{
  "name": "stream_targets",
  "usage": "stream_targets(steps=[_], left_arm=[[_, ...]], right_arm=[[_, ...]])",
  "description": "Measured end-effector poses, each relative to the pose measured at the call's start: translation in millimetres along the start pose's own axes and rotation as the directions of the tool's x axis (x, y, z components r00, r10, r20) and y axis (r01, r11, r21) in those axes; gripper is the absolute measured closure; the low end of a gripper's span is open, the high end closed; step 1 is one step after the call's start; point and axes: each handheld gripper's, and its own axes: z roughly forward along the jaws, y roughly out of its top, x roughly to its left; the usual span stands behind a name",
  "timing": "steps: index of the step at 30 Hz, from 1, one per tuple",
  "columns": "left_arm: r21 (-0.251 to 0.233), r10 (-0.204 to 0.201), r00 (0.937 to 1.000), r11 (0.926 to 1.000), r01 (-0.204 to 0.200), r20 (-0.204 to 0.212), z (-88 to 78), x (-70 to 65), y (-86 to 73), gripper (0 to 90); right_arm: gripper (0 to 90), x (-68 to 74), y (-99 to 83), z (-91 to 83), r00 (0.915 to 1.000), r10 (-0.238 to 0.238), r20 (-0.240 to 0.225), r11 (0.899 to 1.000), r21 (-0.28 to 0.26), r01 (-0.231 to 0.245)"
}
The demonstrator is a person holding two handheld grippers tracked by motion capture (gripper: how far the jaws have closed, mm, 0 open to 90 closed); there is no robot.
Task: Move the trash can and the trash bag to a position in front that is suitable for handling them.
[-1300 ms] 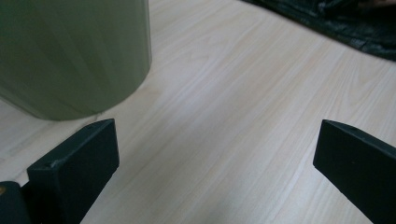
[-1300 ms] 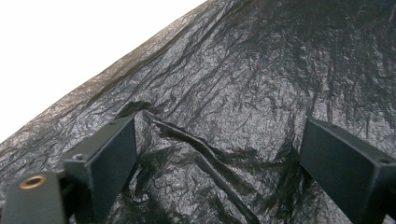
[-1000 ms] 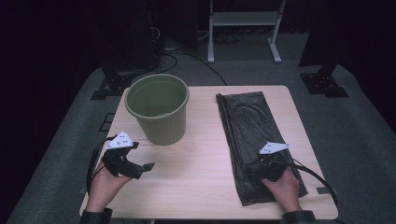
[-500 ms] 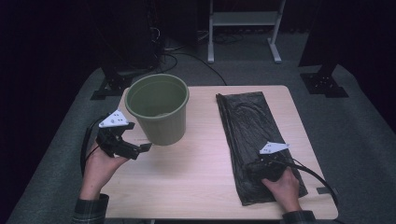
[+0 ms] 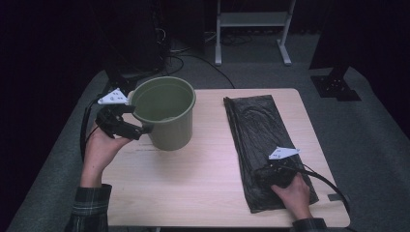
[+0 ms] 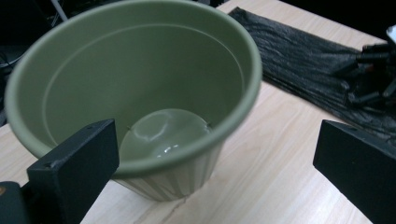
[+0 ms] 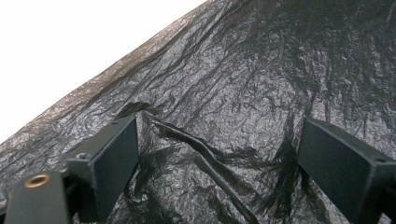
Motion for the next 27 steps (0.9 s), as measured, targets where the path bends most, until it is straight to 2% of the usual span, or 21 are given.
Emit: stream_targets(steps=[5,6,13,19,23,24,27], left_arm=[[-0.003,-0.001,0.9998,1.0,0.001,-0.019,0.2,12.2,7.7,0.0],[-0.001,-0.005,0.9996,1.0,0.005,-0.028,1.3,18.4,9.8,0.0],[0.02,-0.016,0.9988,0.9997,0.017,-0.046,10.5,36.5,11.4,0.0],[0.039,-0.024,0.9983,0.9989,0.026,-0.053,25.8,50.7,7.1,0.0],[0.046,-0.052,0.9964,0.9974,0.055,-0.066,35.1,59.8,1.9,0.0],[0.063,-0.05,0.9949,0.9965,0.056,-0.088,39.3,63.6,-1.0,0.0],[0.072,-0.065,0.9931,0.9948,0.073,-0.098,44.0,69.0,-5.8,0.0]], right_arm=[[11.0,0.0,0.0,0.0,1.0,0.001,0.0,1.0,0.0,-0.001],[11.0,0.1,0.1,0.1,1.0,0.002,0.0,1.0,-0.001,-0.002],[11.0,0.0,0.1,0.0,1.0,0.001,-0.001,1.0,0.0,-0.001],[11.0,0.0,0.1,0.1,1.0,0.001,-0.002,1.0,0.0,-0.001],[11.0,-0.1,0.1,0.1,1.0,0.0,-0.001,1.0,-0.001,0.0],[11.0,-0.1,0.1,0.1,1.0,0.0,-0.002,1.0,-0.001,0.0],[11.0,-0.1,0.1,0.1,1.0,-0.002,-0.003,1.0,0.0,0.002]])
